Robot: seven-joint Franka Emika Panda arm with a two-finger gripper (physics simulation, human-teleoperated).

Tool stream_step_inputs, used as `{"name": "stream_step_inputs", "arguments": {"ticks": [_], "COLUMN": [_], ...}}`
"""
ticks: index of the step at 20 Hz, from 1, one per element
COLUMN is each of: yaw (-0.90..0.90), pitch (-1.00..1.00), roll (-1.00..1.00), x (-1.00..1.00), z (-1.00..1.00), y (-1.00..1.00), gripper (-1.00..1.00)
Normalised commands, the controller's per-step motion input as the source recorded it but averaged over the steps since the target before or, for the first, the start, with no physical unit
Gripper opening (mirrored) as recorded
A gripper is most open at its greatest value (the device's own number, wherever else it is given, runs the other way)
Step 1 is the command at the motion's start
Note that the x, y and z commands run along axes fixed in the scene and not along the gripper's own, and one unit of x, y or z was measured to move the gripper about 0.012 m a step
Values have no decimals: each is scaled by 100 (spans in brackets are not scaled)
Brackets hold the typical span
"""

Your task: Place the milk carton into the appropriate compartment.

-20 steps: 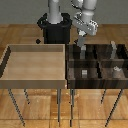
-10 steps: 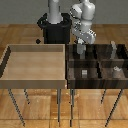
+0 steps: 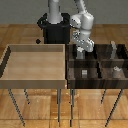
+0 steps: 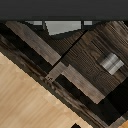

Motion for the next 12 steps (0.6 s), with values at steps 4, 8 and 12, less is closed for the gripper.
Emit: {"name": "stream_step_inputs", "arguments": {"ticks": [4, 8, 12], "yaw": [0, 0, 0], "pitch": [0, 0, 0], "roll": [0, 0, 0], "x": [0, 0, 0], "z": [0, 0, 0], "y": [0, 0, 0], "gripper": [100, 100, 100]}}
